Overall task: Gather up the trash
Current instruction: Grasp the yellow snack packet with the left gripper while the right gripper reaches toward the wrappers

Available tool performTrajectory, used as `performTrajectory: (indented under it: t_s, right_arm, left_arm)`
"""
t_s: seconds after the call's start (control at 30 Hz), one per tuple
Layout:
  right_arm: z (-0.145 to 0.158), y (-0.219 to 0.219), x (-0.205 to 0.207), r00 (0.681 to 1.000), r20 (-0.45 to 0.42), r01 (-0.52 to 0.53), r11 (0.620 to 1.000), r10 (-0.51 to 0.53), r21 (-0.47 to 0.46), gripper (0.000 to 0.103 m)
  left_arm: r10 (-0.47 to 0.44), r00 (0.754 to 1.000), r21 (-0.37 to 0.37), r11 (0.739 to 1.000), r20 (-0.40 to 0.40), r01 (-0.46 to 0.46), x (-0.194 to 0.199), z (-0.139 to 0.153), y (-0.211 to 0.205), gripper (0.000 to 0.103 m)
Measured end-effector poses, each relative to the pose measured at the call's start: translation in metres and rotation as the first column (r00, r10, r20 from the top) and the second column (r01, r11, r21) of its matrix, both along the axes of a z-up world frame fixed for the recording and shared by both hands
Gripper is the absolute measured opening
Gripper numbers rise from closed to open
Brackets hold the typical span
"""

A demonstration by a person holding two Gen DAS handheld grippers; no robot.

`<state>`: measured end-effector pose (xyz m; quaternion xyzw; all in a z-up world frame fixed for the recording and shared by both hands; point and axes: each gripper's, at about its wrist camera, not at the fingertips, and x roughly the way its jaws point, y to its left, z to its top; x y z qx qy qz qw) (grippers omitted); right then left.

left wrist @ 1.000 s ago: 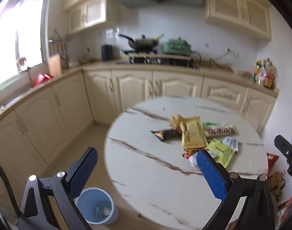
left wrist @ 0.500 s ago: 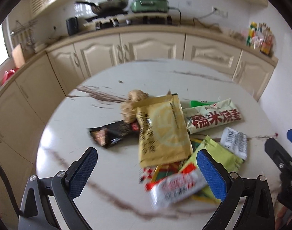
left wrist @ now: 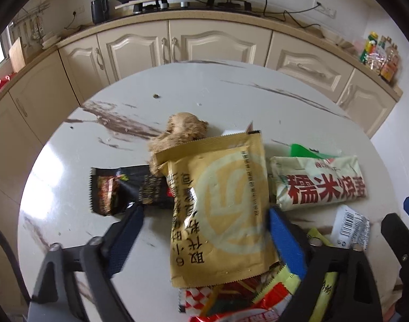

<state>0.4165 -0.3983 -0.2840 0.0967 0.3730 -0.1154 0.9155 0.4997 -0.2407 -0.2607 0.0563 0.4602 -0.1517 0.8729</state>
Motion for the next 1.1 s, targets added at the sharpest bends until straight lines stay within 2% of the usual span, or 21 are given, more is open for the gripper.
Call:
performTrajectory:
  t_s: [0.03,0.07,0.23,0.43,0.63,0.83,0.87,0.97,1.03,1.1]
  right_arm:
    - [-0.001,0.001,0.002,1.000,-0.004,-0.002,1.000,0.002,0.000,0.103]
    - [-0.003,0.003,0.003,1.000,-0.006,-0.006,1.000,0.006,0.000,0.103]
    - [-0.009,0.010,0.012,0.999,-0.032,-0.025,1.000,0.025,-0.011,0.103]
    - [-0.011,0.017,0.015,0.998,-0.050,-0.037,0.999,0.036,-0.022,0.103]
    - [-0.013,0.027,0.034,0.986,-0.099,-0.140,0.987,0.131,-0.083,0.103]
    - [-0.024,0.029,0.074,0.925,-0.226,-0.349,0.920,0.307,-0.178,0.103]
    - [-0.025,0.030,0.080,0.914,-0.229,-0.378,0.909,0.336,-0.173,0.103]
    - [-0.031,0.036,0.097,0.851,-0.267,-0.499,0.855,0.453,-0.142,0.103]
    - [-0.040,0.041,0.107,0.795,-0.307,-0.575,0.812,0.524,-0.102,0.103]
    - [-0.042,0.040,0.116,0.781,-0.301,-0.595,0.799,0.548,-0.090,0.103]
  left_arm:
    - [-0.012,1.000,-0.011,1.000,-0.001,0.012,0.000,-0.004,-0.002,0.073]
    - [-0.037,0.999,-0.042,0.998,-0.020,0.036,0.000,-0.006,-0.002,0.057]
    - [-0.059,0.998,-0.054,0.997,-0.004,0.059,-0.011,-0.006,0.010,0.052]
    - [-0.059,0.998,-0.116,0.991,0.018,0.060,-0.029,0.006,0.038,0.051]
    - [-0.036,0.997,-0.134,0.990,0.073,0.046,-0.059,0.032,0.069,0.051]
    - [-0.020,0.995,-0.142,0.989,0.098,0.034,-0.090,0.048,0.094,0.051]
    - [-0.017,0.995,-0.143,0.989,0.097,0.031,-0.093,0.049,0.096,0.051]
    - [-0.017,0.996,-0.155,0.987,0.085,0.030,-0.097,0.052,0.104,0.051]
    - [-0.009,0.996,-0.155,0.988,0.085,0.022,-0.102,0.055,0.111,0.051]
    - [-0.007,0.997,-0.152,0.988,0.081,0.020,-0.102,0.056,0.115,0.051]
